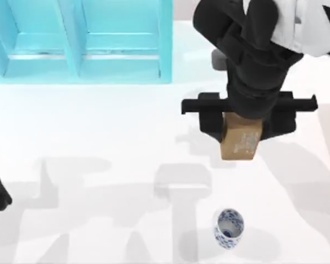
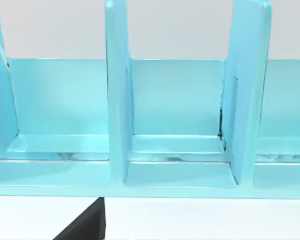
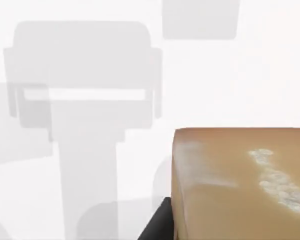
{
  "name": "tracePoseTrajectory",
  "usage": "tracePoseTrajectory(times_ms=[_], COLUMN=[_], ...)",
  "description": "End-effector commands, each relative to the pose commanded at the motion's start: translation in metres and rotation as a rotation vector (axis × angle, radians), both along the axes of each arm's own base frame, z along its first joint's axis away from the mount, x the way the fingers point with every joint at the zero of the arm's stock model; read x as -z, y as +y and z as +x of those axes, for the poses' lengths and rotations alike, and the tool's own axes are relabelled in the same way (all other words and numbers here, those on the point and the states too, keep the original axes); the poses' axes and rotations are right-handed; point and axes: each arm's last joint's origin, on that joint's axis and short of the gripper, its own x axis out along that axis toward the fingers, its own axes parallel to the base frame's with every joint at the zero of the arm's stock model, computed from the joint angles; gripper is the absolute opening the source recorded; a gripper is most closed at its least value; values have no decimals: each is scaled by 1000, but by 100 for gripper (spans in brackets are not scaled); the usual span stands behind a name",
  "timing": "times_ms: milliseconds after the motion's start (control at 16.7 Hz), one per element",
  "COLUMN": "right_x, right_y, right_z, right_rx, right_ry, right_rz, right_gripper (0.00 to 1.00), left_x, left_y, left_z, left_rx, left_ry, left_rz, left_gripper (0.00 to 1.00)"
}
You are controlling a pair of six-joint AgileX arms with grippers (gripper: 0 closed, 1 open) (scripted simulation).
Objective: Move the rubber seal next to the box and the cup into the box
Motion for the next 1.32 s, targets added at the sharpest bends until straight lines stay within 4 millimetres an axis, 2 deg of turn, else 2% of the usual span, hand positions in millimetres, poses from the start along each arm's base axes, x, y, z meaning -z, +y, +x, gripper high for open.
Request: tracePoseTrajectory(times_ms=[120,300,480,600,960,1320], right_x=[-4,-2,1,2,6,40], right_y=[-47,-110,-149,-159,-159,-159], right_z=[-6,-26,-46,-51,-50,-46], right_rx=[0,0,-1,0,-1,0], right_ry=[1,6,-1,-2,2,-6], right_rz=[0,-1,-2,-3,-6,-2], right_gripper=[0,0,0,0,0,0], left_x=[0,0,0,0,0,0], left_y=[0,0,0,0,0,0], left_z=[0,0,0,0,0,0], left_rx=[0,0,0,0,0,0], left_ry=[0,0,0,0,0,0], left_rz=[0,0,0,0,0,0], left_gripper=[100,100,100,100,100,100])
